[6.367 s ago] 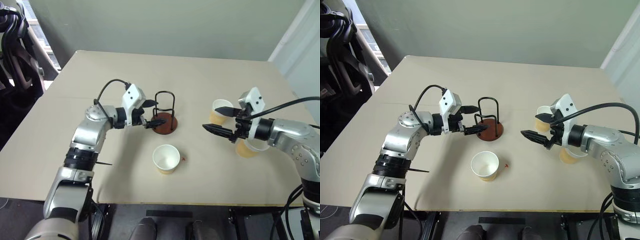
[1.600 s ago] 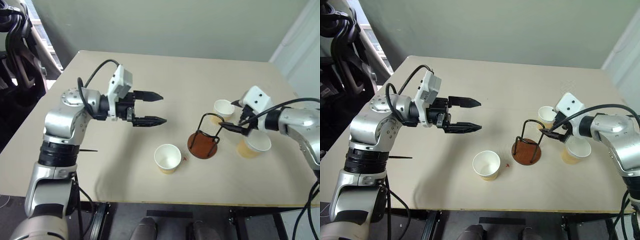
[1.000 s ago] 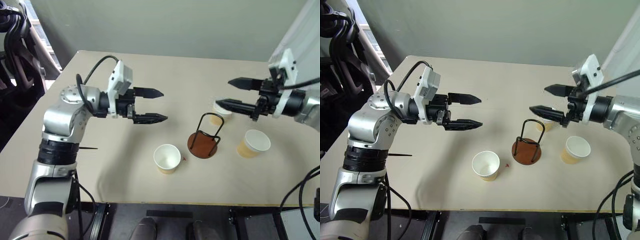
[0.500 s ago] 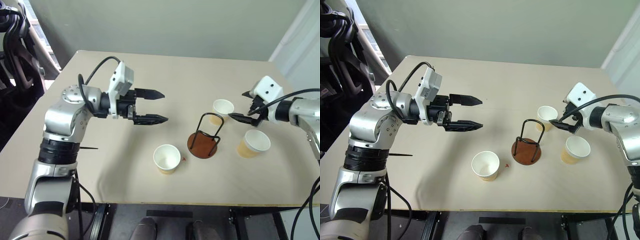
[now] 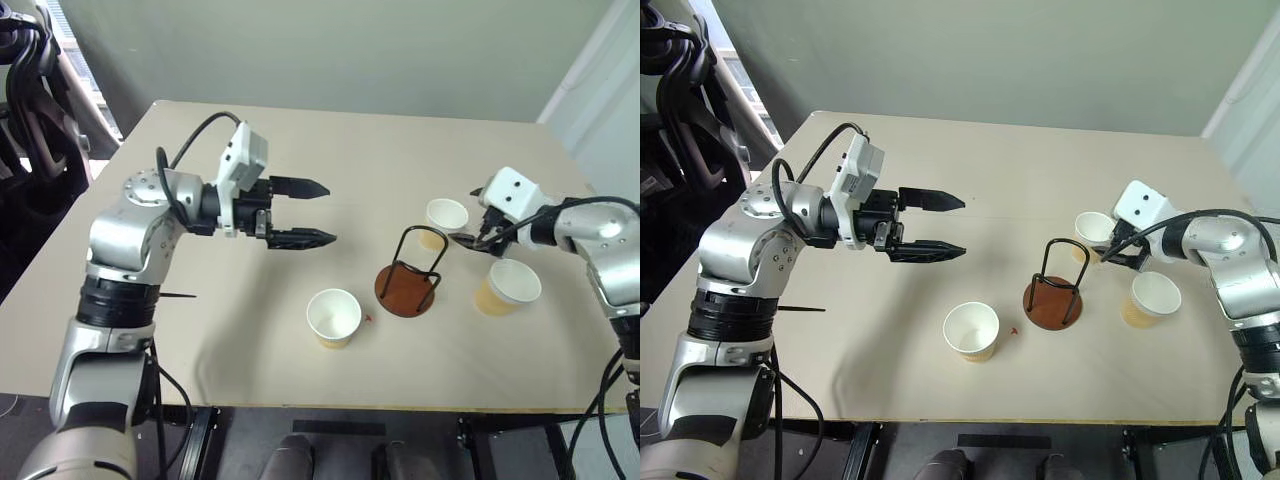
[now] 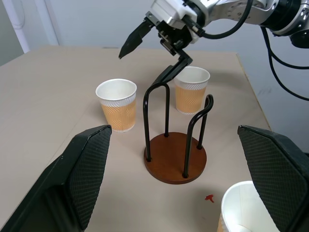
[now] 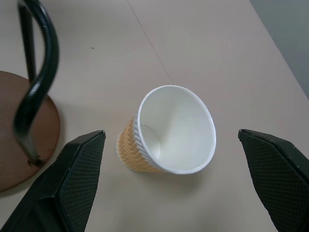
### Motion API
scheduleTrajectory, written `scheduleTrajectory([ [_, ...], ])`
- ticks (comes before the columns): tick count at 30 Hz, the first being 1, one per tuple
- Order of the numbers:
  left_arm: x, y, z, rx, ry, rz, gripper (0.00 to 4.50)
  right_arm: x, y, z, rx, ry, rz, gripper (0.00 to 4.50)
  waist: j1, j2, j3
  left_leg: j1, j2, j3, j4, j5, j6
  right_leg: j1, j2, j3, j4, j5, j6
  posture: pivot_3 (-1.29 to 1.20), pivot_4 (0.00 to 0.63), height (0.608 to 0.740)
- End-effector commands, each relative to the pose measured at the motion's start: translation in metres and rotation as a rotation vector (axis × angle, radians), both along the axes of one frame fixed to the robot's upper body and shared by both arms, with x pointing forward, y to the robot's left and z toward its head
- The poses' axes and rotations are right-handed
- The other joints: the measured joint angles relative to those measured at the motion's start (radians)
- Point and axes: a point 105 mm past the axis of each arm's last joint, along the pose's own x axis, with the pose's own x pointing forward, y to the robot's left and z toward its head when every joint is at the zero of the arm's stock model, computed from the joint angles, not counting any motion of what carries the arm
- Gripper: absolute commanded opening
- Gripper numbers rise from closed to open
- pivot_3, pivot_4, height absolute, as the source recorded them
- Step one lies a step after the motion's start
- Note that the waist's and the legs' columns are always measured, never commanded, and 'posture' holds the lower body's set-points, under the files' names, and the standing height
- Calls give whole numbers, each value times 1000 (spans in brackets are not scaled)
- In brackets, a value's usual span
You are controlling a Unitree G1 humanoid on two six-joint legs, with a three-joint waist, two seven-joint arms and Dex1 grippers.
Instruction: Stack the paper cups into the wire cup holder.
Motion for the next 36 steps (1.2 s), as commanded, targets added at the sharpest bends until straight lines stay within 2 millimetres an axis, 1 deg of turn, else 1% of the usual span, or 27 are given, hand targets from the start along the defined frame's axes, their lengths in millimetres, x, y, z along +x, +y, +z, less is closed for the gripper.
scheduleTrajectory([
  [1,-3,-2,12,-9,-42,-20,4483,4,3,6,-39,-34,30,4500,-1,0,0,0,0,0,0,0,0,0,0,0,0,0,0,0,150,740],
  [16,-2,-5,14,-8,-49,-34,4483,13,10,-17,-105,32,83,4500,0,0,0,0,0,0,-1,0,0,0,0,0,0,0,0,0,150,740],
  [27,-1,-7,14,-6,-52,-39,4483,22,6,-23,-151,64,83,4500,0,0,0,0,0,0,-1,0,0,0,0,0,0,0,0,0,150,740],
  [30,-1,-8,13,-3,-52,-39,4500,22,8,-25,-150,79,89,3943,0,0,0,0,0,0,-1,0,0,0,0,0,0,0,0,0,150,740],
  [36,-1,-8,13,0,-50,-45,4500,19,10,-28,-139,110,95,1711,0,0,0,0,0,0,-1,0,0,0,0,0,0,0,0,0,150,740],
])
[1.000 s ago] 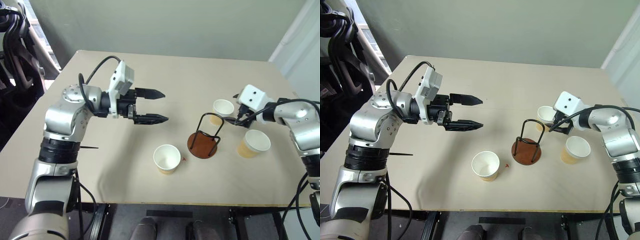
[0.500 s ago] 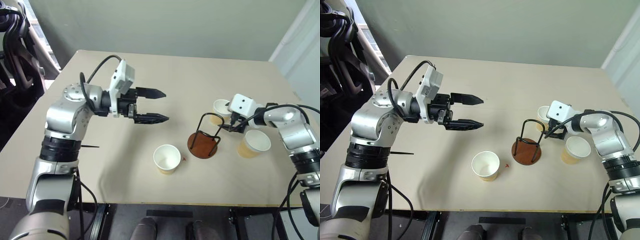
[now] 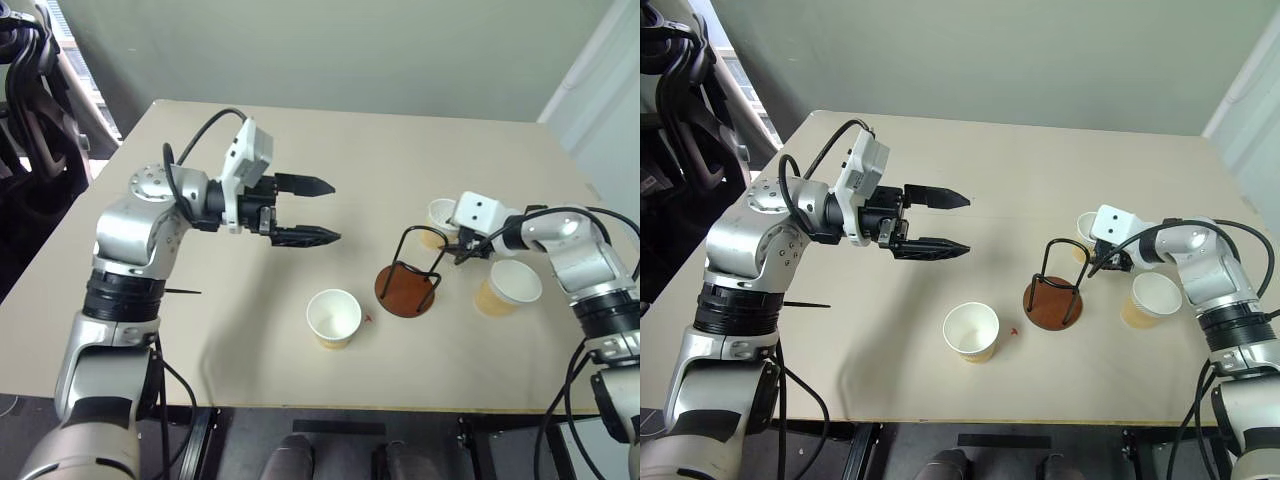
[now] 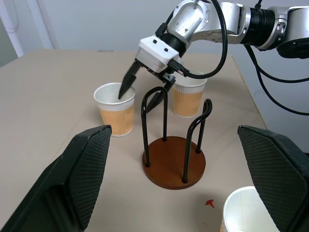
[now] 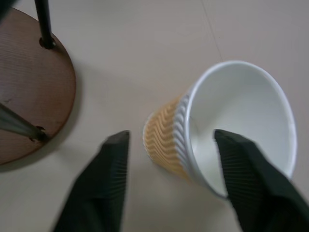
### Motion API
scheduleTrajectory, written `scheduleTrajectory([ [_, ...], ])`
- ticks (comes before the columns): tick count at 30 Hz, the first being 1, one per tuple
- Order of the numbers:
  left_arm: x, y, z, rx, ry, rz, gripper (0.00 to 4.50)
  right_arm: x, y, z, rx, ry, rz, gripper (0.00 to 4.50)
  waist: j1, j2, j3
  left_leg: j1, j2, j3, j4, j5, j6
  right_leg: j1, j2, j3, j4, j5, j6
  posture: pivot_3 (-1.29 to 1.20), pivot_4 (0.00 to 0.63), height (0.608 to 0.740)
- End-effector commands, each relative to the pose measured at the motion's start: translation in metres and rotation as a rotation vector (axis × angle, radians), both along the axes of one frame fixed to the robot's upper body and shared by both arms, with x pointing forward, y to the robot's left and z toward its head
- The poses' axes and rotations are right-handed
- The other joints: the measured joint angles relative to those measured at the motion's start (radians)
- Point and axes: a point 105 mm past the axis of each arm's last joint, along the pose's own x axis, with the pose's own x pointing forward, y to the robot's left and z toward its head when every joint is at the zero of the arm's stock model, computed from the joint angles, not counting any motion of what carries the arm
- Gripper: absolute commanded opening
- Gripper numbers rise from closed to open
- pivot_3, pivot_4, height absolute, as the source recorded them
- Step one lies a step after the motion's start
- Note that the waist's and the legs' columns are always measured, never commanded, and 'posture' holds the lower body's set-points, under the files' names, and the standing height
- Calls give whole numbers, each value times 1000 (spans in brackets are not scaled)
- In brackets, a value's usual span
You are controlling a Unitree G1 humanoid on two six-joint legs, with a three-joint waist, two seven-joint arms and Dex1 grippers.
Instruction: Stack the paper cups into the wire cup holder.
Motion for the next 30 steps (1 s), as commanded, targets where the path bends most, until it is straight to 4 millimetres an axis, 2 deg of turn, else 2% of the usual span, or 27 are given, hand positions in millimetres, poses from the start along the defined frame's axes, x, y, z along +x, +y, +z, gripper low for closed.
scheduleTrajectory([
  [1,-2,-2,11,0,-48,-15,4500,-1,2,13,9,-19,8,1389,0,0,0,0,0,0,0,0,0,0,0,0,0,0,0,0,150,740],
  [4,-1,-1,11,2,-49,-11,4500,-6,2,15,36,8,4,240,0,0,0,0,0,0,0,0,0,0,0,0,0,0,0,0,150,740],
  [5,-1,-1,12,2,-49,-10,4500,-7,2,16,42,13,0,27,0,0,0,0,0,0,0,0,0,0,0,0,0,0,0,0,150,740],
  [13,0,-2,12,-3,-50,-10,4500,-22,10,36,141,47,-15,27,1,0,0,0,0,0,0,0,0,0,0,0,0,0,0,0,150,740],
  [23,1,-3,11,-19,-49,0,4500,-33,-5,66,134,-82,-126,27,2,0,0,0,0,0,0,0,0,0,0,0,-1,0,0,0,150,740],
  [30,2,-6,12,-34,-48,-2,4500,-55,16,100,314,-136,-74,27,1,0,0,0,0,0,0,0,0,0,0,0,-1,0,0,0,150,740],
])
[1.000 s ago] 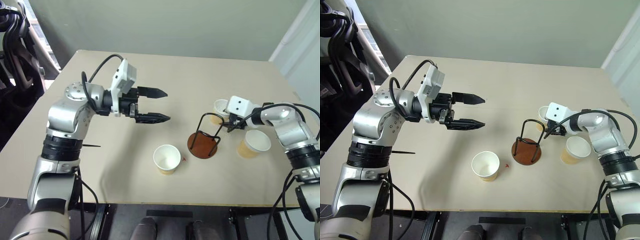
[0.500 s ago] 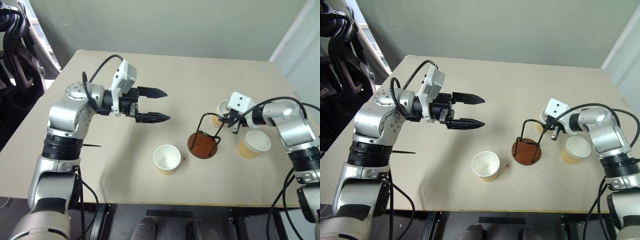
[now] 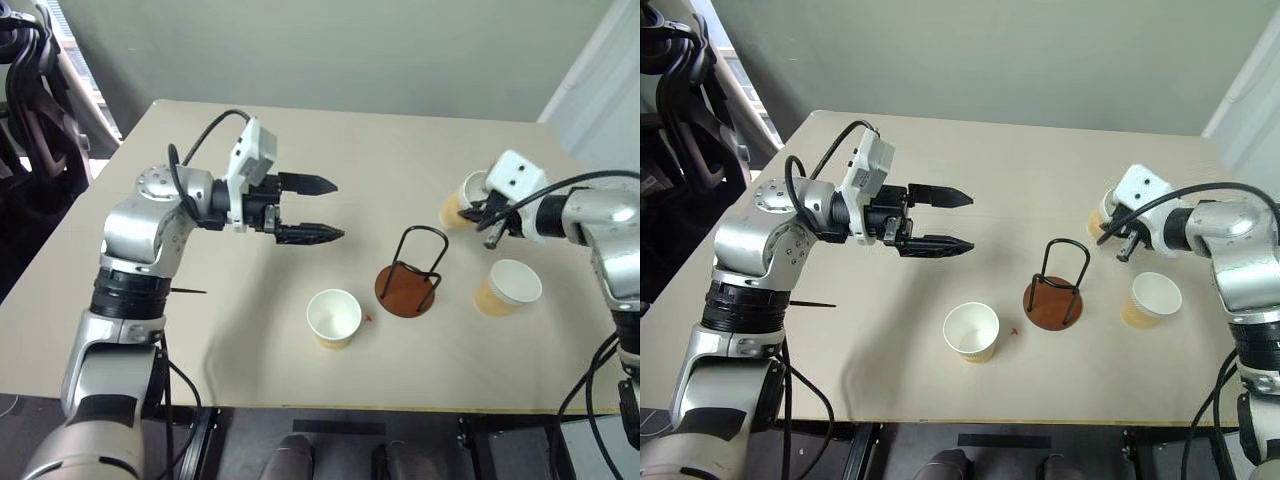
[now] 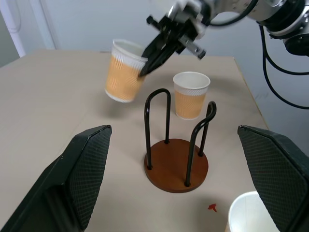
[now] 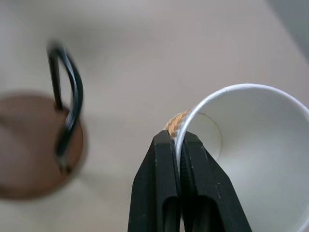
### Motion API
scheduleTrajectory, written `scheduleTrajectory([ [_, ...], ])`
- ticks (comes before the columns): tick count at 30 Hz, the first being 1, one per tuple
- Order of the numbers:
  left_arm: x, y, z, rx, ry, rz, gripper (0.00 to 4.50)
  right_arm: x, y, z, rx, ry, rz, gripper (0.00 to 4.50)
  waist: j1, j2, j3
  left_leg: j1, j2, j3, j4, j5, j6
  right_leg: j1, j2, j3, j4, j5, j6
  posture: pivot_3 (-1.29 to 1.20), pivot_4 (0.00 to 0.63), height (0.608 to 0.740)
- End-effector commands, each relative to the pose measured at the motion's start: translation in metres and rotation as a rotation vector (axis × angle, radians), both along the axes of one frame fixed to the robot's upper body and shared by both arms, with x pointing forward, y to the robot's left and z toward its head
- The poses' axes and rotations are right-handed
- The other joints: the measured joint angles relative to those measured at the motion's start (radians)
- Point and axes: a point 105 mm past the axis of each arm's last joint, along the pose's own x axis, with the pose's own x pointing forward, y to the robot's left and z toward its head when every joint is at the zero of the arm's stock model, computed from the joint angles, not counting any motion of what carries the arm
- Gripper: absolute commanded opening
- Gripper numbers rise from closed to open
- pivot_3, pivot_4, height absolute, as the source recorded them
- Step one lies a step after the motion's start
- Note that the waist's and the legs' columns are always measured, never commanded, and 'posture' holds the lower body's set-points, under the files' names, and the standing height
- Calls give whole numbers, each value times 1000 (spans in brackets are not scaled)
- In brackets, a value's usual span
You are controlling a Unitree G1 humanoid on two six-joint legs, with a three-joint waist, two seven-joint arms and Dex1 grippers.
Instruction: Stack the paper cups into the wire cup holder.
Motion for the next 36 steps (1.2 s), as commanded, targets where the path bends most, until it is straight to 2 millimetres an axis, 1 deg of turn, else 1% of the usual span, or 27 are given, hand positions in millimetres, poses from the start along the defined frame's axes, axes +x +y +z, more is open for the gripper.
scheduleTrajectory([
  [1,-2,-3,13,-14,-56,-12,4500,-18,10,33,81,-85,43,27,0,0,0,0,0,0,0,0,0,0,0,0,0,0,0,0,150,740],
  [4,-2,-4,13,-18,-56,-15,4500,-26,14,47,120,-106,67,27,0,0,0,0,0,0,0,0,0,0,0,0,-1,0,0,0,150,740],
  [8,-1,-6,13,-22,-57,-24,4500,-46,30,70,223,-110,183,27,0,0,0,0,0,0,0,0,0,0,0,0,0,0,0,0,150,740],
  [11,0,-8,13,-23,-59,-29,4500,-60,38,74,244,-80,253,27,-1,0,0,0,0,0,0,0,0,0,0,0,-1,0,0,0,150,740],
  [17,0,-10,14,-22,-61,-39,4500,-74,37,64,137,-10,293,27,1,0,0,0,0,-1,0,0,0,1,0,0,-2,0,0,0,150,740],
  [22,0,-10,14,-17,-64,-42,4500,-78,31,49,11,26,280,27,0,0,0,0,0,-1,0,0,0,0,0,0,-2,0,0,0,150,740],
  [24,0,-9,14,-15,-64,-42,4500,-78,30,46,-17,31,284,27,0,0,0,0,0,0,0,0,0,1,0,0,-2,0,0,0,150,740],
  [30,-1,-9,14,-9,-65,-46,4500,-83,35,43,-56,31,321,27,0,0,0,0,0,0,0,0,0,0,0,0,-1,0,0,0,150,740],
  [36,-6,-8,14,7,-57,-78,4500,-89,52,37,-64,71,378,27,-2,0,0,0,0,0,0,0,0,0,0,0,-1,0,0,0,150,740],
])
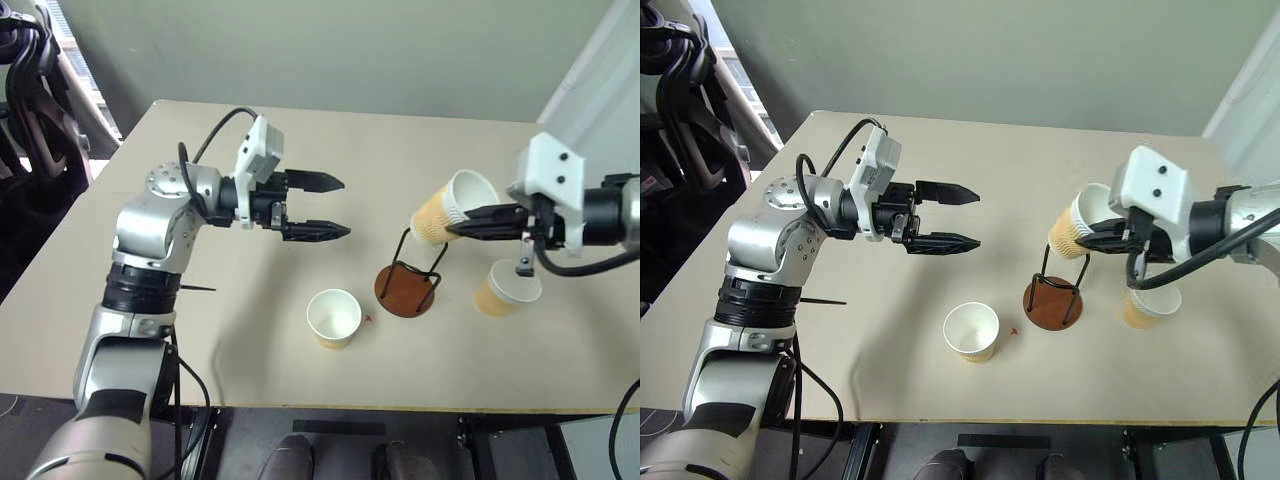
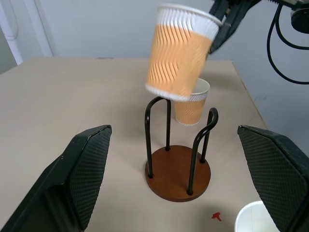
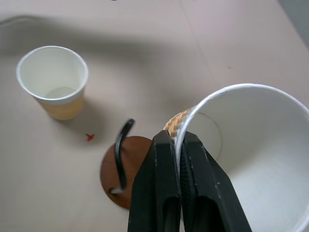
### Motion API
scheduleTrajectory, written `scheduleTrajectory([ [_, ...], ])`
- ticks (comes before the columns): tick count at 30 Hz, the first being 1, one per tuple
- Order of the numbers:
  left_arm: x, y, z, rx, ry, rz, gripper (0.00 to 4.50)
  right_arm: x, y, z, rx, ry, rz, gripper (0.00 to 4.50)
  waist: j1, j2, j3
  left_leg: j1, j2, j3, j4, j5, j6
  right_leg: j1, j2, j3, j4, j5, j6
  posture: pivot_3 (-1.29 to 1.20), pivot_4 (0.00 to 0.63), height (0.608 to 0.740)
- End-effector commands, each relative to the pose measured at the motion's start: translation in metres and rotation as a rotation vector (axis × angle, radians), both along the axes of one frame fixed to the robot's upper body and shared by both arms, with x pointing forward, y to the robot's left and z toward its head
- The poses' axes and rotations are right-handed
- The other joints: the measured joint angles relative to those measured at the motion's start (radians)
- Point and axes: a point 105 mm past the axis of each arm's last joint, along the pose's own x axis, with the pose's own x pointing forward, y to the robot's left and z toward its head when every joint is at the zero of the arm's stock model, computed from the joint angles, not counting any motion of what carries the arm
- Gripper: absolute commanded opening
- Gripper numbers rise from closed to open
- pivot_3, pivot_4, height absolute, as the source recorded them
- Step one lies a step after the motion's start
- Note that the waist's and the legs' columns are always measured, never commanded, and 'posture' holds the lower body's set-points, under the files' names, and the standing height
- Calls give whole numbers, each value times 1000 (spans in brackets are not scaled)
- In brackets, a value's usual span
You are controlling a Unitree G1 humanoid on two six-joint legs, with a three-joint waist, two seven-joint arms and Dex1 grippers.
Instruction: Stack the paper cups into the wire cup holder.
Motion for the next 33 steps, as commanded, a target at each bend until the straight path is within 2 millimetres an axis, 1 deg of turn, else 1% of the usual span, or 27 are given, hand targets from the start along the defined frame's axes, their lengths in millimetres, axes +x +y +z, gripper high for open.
scheduleTrajectory([
  [1,-11,-1,11,27,-39,-59,4500,-8,8,3,-14,-20,37,27,0,0,0,0,0,0,0,0,0,0,0,0,0,0,0,0,150,740],
  [7,-18,-1,7,88,-33,-119,4500,-9,8,-6,-36,6,48,27,1,0,0,0,0,-1,0,0,0,0,0,0,-1,0,0,0,150,740],
  [11,-24,-3,4,127,-33,-166,4500,-6,5,-16,-71,20,44,27,0,0,0,0,0,-1,0,0,0,0,0,0,-1,0,0,0,150,740],
  [18,-25,-8,6,121,-41,-187,4500,-4,-3,-30,-137,34,40,27,0,0,0,0,0,0,0,0,1,0,0,0,0,0,0,0,150,740],
  [23,-25,-8,5,117,-40,-186,4500,-2,-4,-37,-152,28,38,27,-1,0,0,0,0,0,0,0,1,0,0,0,0,0,0,0,150,740],
  [24,-25,-8,5,116,-40,-185,4500,-2,-4,-37,-147,28,40,412,-1,0,0,0,0,0,0,0,1,0,0,0,0,0,0,0,150,740],
  [26,-25,-8,5,115,-41,-183,4500,-2,-3,-37,-137,26,44,925,-1,0,0,0,0,0,0,0,1,0,0,0,0,0,0,0,150,740],
  [29,-25,-7,5,114,-40,-180,4500,1,-1,-34,-104,2,40,2032,-1,0,0,0,0,0,0,0,1,0,0,0,0,0,0,0,150,740],
  [32,-24,-7,5,109,-38,-178,4500,7,3,-24,-22,-40,24,3110,-2,0,0,0,0,0,1,0,1,0,0,0,0,0,0,0,150,740],
  [33,-24,-8,4,108,-38,-178,4500,9,4,-21,8,-45,15,3110,-2,0,0,0,0,0,1,0,1,0,0,0,0,0,0,0,150,740],
])
